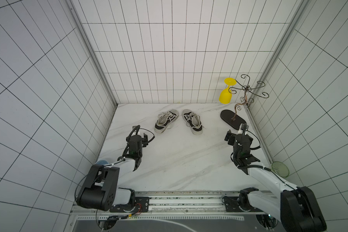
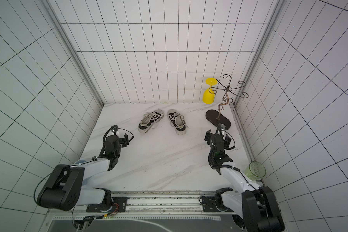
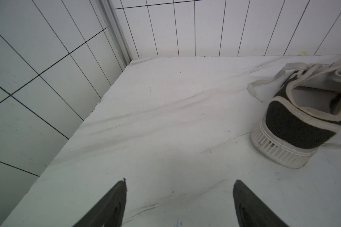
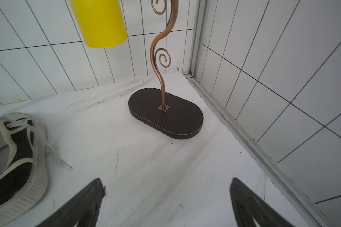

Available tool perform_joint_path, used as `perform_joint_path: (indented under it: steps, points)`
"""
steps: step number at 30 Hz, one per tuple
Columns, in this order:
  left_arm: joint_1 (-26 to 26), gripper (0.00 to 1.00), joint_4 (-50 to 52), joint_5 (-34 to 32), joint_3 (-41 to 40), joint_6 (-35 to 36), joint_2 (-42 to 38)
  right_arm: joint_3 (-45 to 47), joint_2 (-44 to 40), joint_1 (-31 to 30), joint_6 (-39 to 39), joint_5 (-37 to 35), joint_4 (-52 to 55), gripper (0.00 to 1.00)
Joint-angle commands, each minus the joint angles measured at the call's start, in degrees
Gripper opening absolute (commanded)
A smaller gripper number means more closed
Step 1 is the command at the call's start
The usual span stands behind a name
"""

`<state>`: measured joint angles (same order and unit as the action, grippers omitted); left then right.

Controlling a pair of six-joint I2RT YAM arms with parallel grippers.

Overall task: Insert the insole into the shoe
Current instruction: Reset both arms

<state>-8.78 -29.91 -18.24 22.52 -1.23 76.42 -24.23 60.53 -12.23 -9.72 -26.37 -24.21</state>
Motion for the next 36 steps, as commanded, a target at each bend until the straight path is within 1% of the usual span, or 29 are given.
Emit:
perform_joint_path:
  steps: [1, 3, 5, 6, 7, 8, 9, 10, 11, 12, 14, 16, 18, 19, 21, 24, 27, 29, 30, 32, 36]
  points:
    - [0.4, 0.77, 5.2, 5.5, 8.9, -1.5, -4.4, -3.0, -1.2, 0.5, 2.0, 9.4, 4.9, 0.99]
    - [0.4, 0.76, 16.3, 5.7, 16.5, -1.8, -2.1, -5.4, 0.2, 0.5, 0.9, 15.2, 7.2, 0.99]
    - [0.5, 0.75, 25.2, 8.2, 23.1, -2.8, 1.5, -6.4, 2.1, 0.1, 0.4, 22.4, 5.7, 0.99]
    - [0.5, 0.74, 27.8, 10.5, 25.4, -3.3, 3.0, -7.3, 3.4, 0.1, 0.4, 25.2, 5.0, 0.99]
    - [0.5, 0.75, 30.0, 14.1, 27.4, -3.8, 4.7, -8.8, 5.3, -0.2, 0.0, 26.4, 5.2, 0.99]
    - [0.5, 0.75, 30.0, 17.0, 28.6, -4.1, 6.6, -10.4, 7.2, -0.4, 0.0, 28.2, 5.5, 0.97]
    - [0.5, 0.75, 30.5, 17.8, 30.0, -5.0, 8.4, -11.9, 9.3, -0.3, 0.0, 29.6, 5.7, 0.95]
    - [0.4, 0.75, 30.8, 17.2, 31.6, -6.5, 10.5, -14.0, 11.6, -0.4, -0.7, 29.0, 6.6, 0.90]
    - [0.6, 0.73, 30.8, 16.8, 33.4, -6.9, 12.7, -16.2, 14.2, -0.1, -2.5, 27.6, 8.3, 0.88]
    - [0.5, 0.71, 31.6, 15.9, 35.7, -7.1, 14.7, -18.3, 16.4, 0.2, -3.0, 28.1, 9.3, 0.85]
    - [0.6, 0.65, 35.6, 14.5, 42.6, -6.9, 20.6, -23.5, 22.4, 0.3, -4.5, 27.1, 11.6, 0.78]
    - [0.6, 0.63, 42.1, 13.3, 50.2, -8.9, 26.6, -29.0, 29.1, 0.3, -5.5, 27.4, 14.0, 0.75]
    - [0.8, 0.62, 47.7, 14.9, 57.0, -9.7, 32.8, -33.7, 35.1, 0.3, -6.8, 29.5, 15.3, 0.72]
    - [0.7, 0.61, 49.1, 16.1, 59.3, -10.1, 35.7, -35.6, 37.6, 0.3, -7.7, 31.0, 14.9, 0.72]
    - [0.8, 0.61, 50.4, 17.6, 62.1, -10.9, 39.4, -39.3, 42.1, 0.2, -9.7, 32.6, 14.9, 0.72]
    - [0.9, 0.61, 50.5, 18.7, 64.8, -12.4, 43.8, -47.1, 48.8, -0.4, -10.3, 33.6, 19.2, 0.72]
    - [0.9, 0.59, 52.6, 20.4, 69.1, -12.4, 48.2, -52.5, 54.2, -0.8, -10.7, 35.7, 21.8, 0.73]
    - [0.9, 0.59, 52.9, 23.1, 70.7, -11.6, 50.3, -55.6, 57.2, -1.2, -10.3, 37.6, 23.8, 0.73]
    - [0.9, 0.58, 53.4, 24.6, 71.4, -11.7, 51.1, -56.6, 58.3, -1.5, -9.9, 38.6, 24.7, 0.73]
    - [0.7, 0.53, 54.2, 28.9, 71.8, -11.6, 52.0, -56.7, 59.2, -2.6, -9.5, 40.6, 25.4, 0.72]
    - [-1.7, 0.52, 53.3, 34.5, 68.0, -10.0, 49.6, -55.1, 59.1, -4.8, -10.1, 44.6, 23.6, 0.72]
